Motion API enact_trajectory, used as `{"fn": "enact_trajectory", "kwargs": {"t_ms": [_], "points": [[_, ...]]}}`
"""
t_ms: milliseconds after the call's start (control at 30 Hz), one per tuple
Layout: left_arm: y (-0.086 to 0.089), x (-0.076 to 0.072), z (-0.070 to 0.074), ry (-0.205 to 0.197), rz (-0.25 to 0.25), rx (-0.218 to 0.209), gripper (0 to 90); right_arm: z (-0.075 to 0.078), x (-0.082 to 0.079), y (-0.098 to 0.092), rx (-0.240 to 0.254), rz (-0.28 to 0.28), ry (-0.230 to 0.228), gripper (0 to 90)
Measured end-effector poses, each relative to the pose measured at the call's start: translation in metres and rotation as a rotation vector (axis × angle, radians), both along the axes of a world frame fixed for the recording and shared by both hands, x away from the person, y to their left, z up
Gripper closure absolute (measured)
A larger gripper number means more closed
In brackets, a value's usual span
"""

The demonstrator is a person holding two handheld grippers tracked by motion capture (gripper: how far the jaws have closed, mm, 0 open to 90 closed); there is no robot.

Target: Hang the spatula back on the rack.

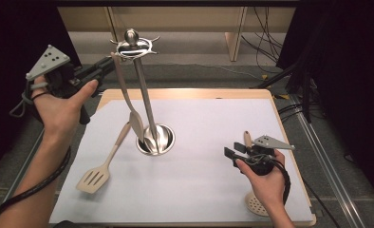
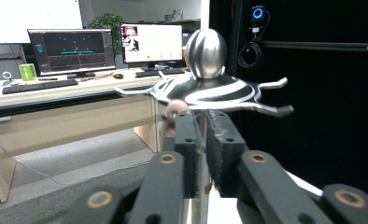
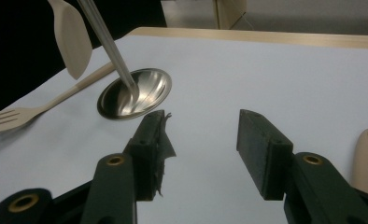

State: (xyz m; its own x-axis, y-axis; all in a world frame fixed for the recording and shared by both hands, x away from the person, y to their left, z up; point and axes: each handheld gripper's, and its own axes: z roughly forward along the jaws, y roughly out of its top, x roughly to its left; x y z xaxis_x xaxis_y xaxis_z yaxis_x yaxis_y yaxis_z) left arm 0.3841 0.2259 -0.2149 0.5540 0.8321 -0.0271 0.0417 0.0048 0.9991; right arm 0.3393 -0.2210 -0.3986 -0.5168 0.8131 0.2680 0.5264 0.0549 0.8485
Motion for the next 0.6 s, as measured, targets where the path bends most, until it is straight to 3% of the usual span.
{"fn": "enact_trajectory", "kwargs": {"t_ms": [67, 133, 167, 200, 300, 367, 433, 467, 600], "points": [[0.003, -0.003, -0.005, 0.006, 0.003, 0.011, 76.4, -0.001, 0.001, -0.001, 0.006, -0.007, -0.012, 52.9], [0.007, -0.006, -0.011, 0.019, 0.020, 0.027, 72.6, 0.000, 0.001, -0.002, -0.011, -0.011, 0.009, 52.9], [0.009, -0.006, -0.015, 0.033, 0.023, 0.040, 71.1, 0.000, 0.002, -0.003, -0.006, -0.005, -0.013, 52.8], [0.012, -0.006, -0.019, 0.045, 0.028, 0.049, 69.6, 0.000, 0.001, -0.002, 0.002, -0.005, -0.005, 52.7], [0.018, -0.005, -0.033, 0.102, 0.034, 0.077, 66.0, 0.001, 0.002, -0.005, -0.030, 0.000, -0.024, 52.6], [0.022, -0.003, -0.042, 0.150, 0.037, 0.072, 64.8, 0.001, 0.002, -0.005, -0.036, -0.005, -0.041, 52.6], [0.026, 0.000, -0.049, 0.180, 0.043, 0.080, 64.5, 0.001, 0.000, -0.004, -0.026, -0.004, -0.028, 52.6], [0.028, 0.001, -0.052, 0.189, 0.048, 0.080, 64.3, 0.001, -0.002, -0.003, -0.008, -0.011, -0.009, 52.6], [0.032, 0.004, -0.060, 0.203, 0.055, 0.069, 63.2, 0.000, -0.001, -0.006, -0.024, -0.008, -0.037, 52.6]]}}
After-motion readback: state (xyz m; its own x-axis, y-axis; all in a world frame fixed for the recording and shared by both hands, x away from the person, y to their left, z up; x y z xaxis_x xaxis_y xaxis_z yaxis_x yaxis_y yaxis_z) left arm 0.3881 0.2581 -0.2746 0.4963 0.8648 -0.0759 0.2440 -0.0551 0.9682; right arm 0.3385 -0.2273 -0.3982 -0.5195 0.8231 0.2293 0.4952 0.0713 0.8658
